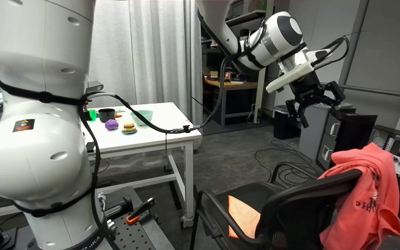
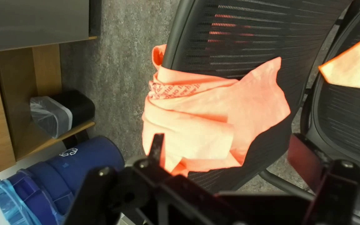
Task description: Remove the orange sweatshirt from the backrest of the black chair
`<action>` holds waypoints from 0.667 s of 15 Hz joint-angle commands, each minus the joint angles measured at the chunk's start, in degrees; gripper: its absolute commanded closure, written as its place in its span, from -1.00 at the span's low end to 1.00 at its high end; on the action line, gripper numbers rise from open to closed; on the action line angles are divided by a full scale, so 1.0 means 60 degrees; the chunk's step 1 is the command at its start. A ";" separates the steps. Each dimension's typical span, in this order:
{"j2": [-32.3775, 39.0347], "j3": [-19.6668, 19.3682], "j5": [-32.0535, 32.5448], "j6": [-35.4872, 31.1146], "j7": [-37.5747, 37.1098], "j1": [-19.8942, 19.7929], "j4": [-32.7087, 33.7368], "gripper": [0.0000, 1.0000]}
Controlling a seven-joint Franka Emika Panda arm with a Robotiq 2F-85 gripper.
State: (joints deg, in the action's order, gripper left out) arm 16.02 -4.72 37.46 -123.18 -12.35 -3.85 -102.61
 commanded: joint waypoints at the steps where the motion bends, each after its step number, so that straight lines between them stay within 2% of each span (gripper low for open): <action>1: 0.1192 -0.0379 0.0547 -0.0070 -0.0328 0.0201 0.1045 -1.00; 10: 0.3339 -0.0956 0.1069 -0.0058 -0.1056 0.0331 0.2811 -1.00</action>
State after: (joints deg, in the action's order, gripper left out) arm 31.26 -8.37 42.11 -123.19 -16.96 -3.10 -91.15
